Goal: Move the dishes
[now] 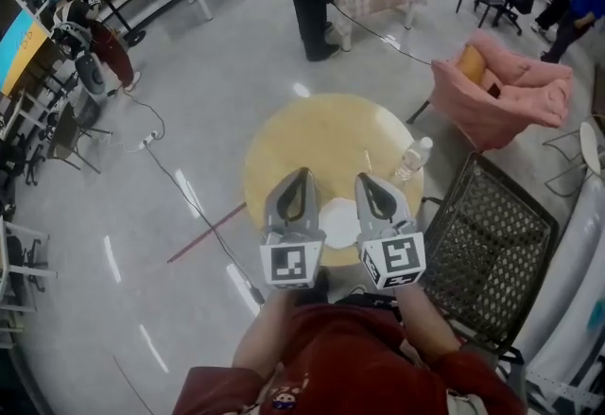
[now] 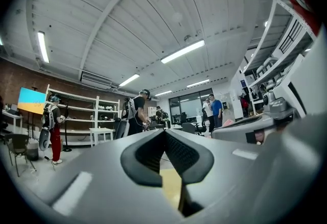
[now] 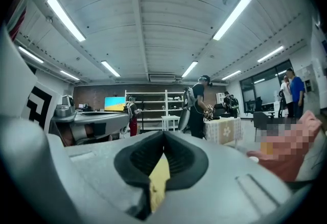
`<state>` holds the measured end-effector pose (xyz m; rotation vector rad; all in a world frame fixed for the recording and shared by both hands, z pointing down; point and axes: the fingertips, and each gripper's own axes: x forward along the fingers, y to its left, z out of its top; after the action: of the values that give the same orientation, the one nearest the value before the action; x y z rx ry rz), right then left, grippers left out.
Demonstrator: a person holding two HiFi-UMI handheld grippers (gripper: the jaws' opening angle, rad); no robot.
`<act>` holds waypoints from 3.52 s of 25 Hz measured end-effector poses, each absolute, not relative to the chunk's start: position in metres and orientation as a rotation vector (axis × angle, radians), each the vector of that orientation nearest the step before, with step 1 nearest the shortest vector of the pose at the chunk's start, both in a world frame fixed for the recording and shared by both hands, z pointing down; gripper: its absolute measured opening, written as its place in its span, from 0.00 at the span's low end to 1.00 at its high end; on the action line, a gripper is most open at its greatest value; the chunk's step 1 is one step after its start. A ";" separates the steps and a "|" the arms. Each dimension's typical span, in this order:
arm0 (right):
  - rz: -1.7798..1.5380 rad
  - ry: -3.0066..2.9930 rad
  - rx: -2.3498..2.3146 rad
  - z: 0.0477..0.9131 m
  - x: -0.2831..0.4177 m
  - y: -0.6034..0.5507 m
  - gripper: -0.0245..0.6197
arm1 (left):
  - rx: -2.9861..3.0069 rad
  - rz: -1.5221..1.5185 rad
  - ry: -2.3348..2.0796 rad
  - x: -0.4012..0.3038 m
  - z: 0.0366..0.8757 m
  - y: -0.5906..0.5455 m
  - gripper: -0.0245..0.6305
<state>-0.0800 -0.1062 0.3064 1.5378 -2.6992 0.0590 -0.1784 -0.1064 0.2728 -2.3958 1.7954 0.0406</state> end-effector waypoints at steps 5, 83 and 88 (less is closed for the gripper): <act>0.063 -2.663 1.537 0.318 -0.098 -0.124 0.04 | -2.398 0.054 1.756 -0.192 0.277 -0.122 0.05; 0.667 -1.957 0.994 0.621 -0.187 -0.175 0.10 | -2.545 -0.168 1.765 -0.302 0.380 -0.205 0.05; 0.728 -1.986 1.028 0.615 -0.186 -0.176 0.07 | -2.543 -0.175 1.738 -0.297 0.372 -0.205 0.05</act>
<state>-0.1862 -0.1755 0.6145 1.0276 -1.9857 0.7279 -0.2970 -0.2050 0.3721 -2.5427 1.7384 -0.1754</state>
